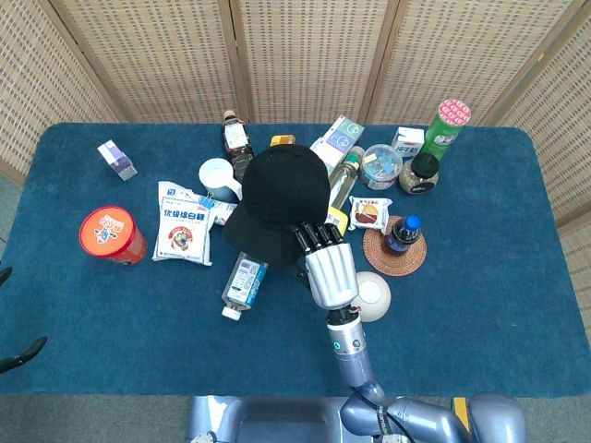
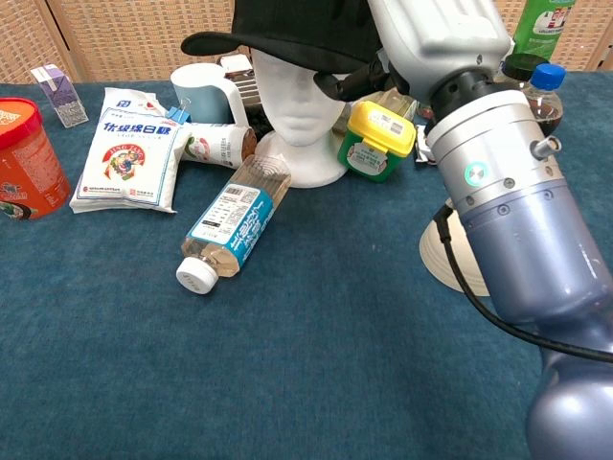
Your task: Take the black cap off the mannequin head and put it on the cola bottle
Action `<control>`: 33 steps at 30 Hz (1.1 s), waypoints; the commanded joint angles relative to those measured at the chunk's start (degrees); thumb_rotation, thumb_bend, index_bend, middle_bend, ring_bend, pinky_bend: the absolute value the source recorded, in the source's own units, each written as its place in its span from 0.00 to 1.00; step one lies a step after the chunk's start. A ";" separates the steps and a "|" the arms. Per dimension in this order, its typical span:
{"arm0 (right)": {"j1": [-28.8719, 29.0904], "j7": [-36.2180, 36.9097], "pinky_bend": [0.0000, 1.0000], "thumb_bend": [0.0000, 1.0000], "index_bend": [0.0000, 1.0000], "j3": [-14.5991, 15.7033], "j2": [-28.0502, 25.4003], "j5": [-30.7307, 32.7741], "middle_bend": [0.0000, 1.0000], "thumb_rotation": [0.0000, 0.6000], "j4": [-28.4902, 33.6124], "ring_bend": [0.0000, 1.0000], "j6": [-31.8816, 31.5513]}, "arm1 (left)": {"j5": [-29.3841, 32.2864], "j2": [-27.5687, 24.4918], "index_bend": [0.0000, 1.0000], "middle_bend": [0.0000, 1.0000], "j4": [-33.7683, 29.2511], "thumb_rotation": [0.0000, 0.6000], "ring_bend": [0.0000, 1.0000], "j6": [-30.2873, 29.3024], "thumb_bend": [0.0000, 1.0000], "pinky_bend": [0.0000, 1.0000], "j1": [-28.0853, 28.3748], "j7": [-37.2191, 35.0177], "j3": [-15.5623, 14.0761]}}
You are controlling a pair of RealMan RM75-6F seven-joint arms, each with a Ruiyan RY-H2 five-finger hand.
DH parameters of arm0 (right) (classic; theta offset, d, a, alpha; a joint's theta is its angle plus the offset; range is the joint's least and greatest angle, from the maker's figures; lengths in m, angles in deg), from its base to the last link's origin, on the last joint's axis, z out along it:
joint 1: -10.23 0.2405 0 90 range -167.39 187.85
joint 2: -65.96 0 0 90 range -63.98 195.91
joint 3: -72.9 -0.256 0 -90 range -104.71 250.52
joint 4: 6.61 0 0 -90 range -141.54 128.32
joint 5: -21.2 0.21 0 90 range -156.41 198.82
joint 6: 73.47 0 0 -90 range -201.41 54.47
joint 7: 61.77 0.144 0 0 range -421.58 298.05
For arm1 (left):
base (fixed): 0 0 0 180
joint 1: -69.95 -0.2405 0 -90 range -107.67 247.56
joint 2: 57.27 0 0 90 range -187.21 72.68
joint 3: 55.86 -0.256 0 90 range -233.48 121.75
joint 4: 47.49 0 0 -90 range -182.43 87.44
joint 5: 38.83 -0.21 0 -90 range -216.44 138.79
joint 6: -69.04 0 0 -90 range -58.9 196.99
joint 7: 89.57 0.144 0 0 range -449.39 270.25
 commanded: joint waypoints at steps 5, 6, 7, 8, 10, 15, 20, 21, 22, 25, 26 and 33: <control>0.71 0.47 0.54 0.41 0.37 0.17 0.15 0.32 0.48 1.00 -0.95 0.54 -0.38 | -0.10 -0.01 0.00 0.00 0.12 1.00 0.00 -0.02 0.16 0.00 -0.03 -0.11 -0.01; 0.78 0.56 0.55 0.42 0.38 0.27 0.12 0.30 0.49 1.00 -1.04 0.54 -0.52 | -0.09 -0.02 0.00 0.00 0.14 1.00 0.00 0.04 0.16 0.00 -0.01 -0.14 -0.02; 0.82 0.68 0.56 0.44 0.40 0.38 0.10 0.30 0.50 1.00 -1.10 0.56 -0.68 | -0.08 -0.03 0.00 0.00 0.15 1.00 0.00 0.08 0.16 0.00 0.01 -0.12 -0.01; 0.84 0.75 0.58 0.46 0.43 0.45 0.09 0.33 0.52 1.00 -1.14 0.57 -0.74 | -0.08 -0.03 0.00 0.00 0.16 1.00 0.00 0.11 0.16 0.00 0.03 -0.09 -0.01; 0.93 0.99 0.61 0.48 0.46 0.50 0.07 0.50 0.55 1.00 -1.16 0.60 -0.84 | -0.15 -0.02 0.00 0.00 0.15 1.00 0.00 0.18 0.16 0.00 0.05 -0.04 -0.03; 1.50 2.27 0.66 0.50 0.53 0.00 -0.40 0.79 0.61 1.00 -1.52 0.64 -1.20 | -0.25 -0.11 0.00 0.00 0.14 1.00 0.00 0.22 0.16 0.00 0.02 -0.25 -0.12; 1.81 3.95 0.68 0.50 0.57 -0.56 -0.94 1.64 0.65 1.00 -1.71 0.67 -1.38 | -0.27 -0.11 0.00 0.00 0.09 1.00 0.00 0.57 0.16 0.00 0.13 -0.15 -0.21; 1.90 4.10 0.69 0.49 0.58 -0.65 -1.00 1.69 0.66 1.00 -1.79 0.68 -1.42 | -0.29 -0.11 0.00 0.00 0.09 1.00 0.00 0.62 0.16 0.00 0.15 -0.14 -0.22; 2.04 4.32 0.70 0.48 0.60 -0.81 -1.06 1.82 0.67 1.00 -1.91 0.69 -1.46 | -0.32 -0.13 0.00 0.00 0.07 1.00 0.00 0.69 0.16 0.00 0.18 -0.14 -0.25; 2.43 4.78 0.73 0.46 0.62 -1.43 -1.27 2.45 0.69 1.00 -2.08 0.71 -1.40 | -0.41 -0.21 0.00 0.00 -0.11 1.00 0.00 0.88 0.16 0.00 0.21 -0.38 -0.38; 2.56 4.87 0.73 0.46 0.62 -1.65 -1.34 2.72 0.70 1.00 -2.07 0.72 -1.36 | -0.50 -0.29 0.00 0.00 -0.17 1.00 0.00 0.93 0.16 0.00 0.22 -0.55 -0.45; 3.86 4.26 0.74 0.46 0.62 -3.77 -2.54 3.91 0.70 1.00 -0.52 0.72 -1.14 | -0.35 -0.82 0.00 0.00 -0.05 1.00 0.00 1.10 0.16 0.00 0.31 -1.89 -0.46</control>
